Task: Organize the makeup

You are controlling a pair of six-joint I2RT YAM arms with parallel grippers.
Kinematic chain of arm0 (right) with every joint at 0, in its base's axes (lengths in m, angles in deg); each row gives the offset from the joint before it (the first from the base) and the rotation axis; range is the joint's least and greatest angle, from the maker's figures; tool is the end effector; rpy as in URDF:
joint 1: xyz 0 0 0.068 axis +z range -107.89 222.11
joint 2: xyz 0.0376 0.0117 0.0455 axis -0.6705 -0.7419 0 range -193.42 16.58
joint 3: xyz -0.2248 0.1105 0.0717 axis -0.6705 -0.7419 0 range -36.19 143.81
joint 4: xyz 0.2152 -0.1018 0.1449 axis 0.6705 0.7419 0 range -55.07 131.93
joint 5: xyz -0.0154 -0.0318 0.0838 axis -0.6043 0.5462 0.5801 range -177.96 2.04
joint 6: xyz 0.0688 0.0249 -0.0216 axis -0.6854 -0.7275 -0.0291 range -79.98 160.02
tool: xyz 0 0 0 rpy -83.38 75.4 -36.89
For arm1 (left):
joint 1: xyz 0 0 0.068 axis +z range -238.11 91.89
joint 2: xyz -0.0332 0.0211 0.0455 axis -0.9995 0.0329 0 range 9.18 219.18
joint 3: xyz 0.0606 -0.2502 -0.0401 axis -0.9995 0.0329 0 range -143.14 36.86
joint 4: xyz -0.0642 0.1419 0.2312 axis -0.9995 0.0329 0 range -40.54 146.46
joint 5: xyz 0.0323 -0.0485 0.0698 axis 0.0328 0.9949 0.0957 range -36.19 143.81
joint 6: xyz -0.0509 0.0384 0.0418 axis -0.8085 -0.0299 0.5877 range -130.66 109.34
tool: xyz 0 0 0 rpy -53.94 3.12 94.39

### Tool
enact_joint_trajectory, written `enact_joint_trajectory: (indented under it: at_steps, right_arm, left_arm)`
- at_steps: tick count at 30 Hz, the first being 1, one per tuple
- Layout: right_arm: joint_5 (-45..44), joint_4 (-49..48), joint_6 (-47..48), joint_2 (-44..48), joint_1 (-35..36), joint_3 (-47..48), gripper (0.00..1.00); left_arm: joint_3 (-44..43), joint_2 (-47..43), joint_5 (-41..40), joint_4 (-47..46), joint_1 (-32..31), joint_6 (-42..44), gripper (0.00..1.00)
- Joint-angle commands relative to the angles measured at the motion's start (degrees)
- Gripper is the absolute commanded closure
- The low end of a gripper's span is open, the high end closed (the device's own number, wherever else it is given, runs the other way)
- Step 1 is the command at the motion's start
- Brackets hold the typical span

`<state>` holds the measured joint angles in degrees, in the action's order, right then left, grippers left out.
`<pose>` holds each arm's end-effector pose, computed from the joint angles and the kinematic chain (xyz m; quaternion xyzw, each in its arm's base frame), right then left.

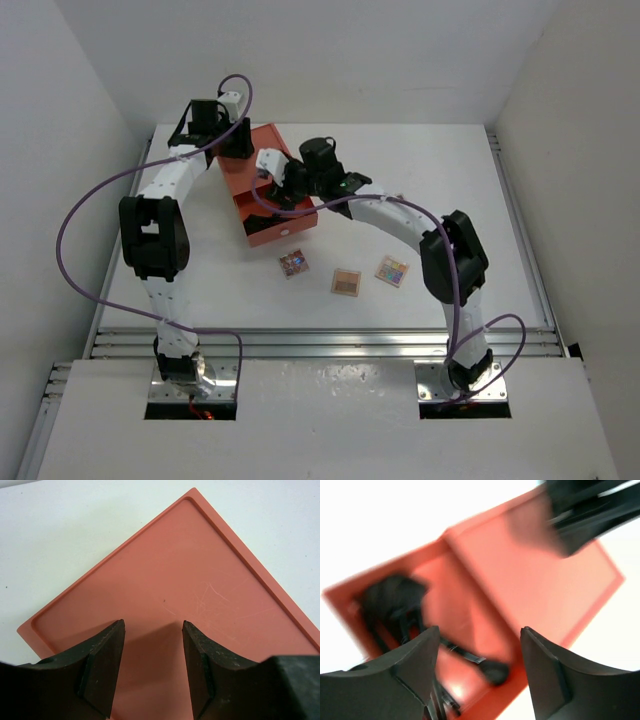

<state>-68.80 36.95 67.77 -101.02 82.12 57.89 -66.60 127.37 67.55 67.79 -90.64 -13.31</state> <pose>0.3875 0.3530 0.2280 -0.5387 0.6430 0.1960 0.5079 0.5221 -0.0383 0.2513 0.0560 0.8728 -0.1265 0.4680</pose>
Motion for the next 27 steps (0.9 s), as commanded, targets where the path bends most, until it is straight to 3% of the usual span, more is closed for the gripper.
enact_joint_trajectory:
  at_steps: [1, 3, 4, 5, 9, 10, 13, 16, 21, 27]
  right_arm:
    - [-5.79, -5.62, -8.91, 1.66, 0.16, 5.49, 0.33]
    - [-12.09, -6.85, -13.93, 2.64, 0.24, 4.89, 0.35]
    - [-16.13, -6.68, -21.69, 5.34, 0.16, 2.10, 0.43]
    - [-18.00, -6.68, -24.64, 6.41, 0.16, 0.50, 0.43]
    - [-20.65, -5.89, -35.56, 14.41, 0.68, -14.17, 0.77]
    - [-20.74, -5.98, -37.66, 15.11, 1.47, -19.76, 0.81]
    - [-20.39, -7.90, -40.75, 17.75, 2.35, -24.02, 0.95]
    - [-19.86, -10.10, -40.23, 16.89, 4.19, -27.46, 1.00]
    - [-20.65, -13.00, -41.11, 10.48, 4.29, -25.10, 1.00]
    - [-24.34, -18.54, -42.07, 1.61, 4.11, -14.05, 1.00]
  left_arm:
    - [0.80, 1.87, -0.73, 4.96, 1.38, -1.04, 0.44]
    - [0.80, 1.87, -0.73, 4.96, 1.38, -1.04, 0.44]
    - [0.80, 1.87, -0.73, 4.96, 1.38, -1.04, 0.44]
    - [0.80, 1.87, -0.73, 4.96, 1.38, -1.04, 0.44]
    - [0.28, 1.87, -0.73, 4.96, 1.38, -1.04, 0.44]
    - [0.28, 1.87, -0.73, 4.96, 1.38, -1.04, 0.44]
    - [0.28, 2.39, -0.73, 4.96, 1.38, -1.04, 0.44]
    - [0.28, 2.39, -0.73, 4.96, 1.38, -1.04, 0.44]
    - [0.80, 2.39, -0.21, 4.96, 1.38, -1.04, 0.44]
    - [2.39, 2.39, -0.20, 4.96, 1.38, -1.04, 0.44]
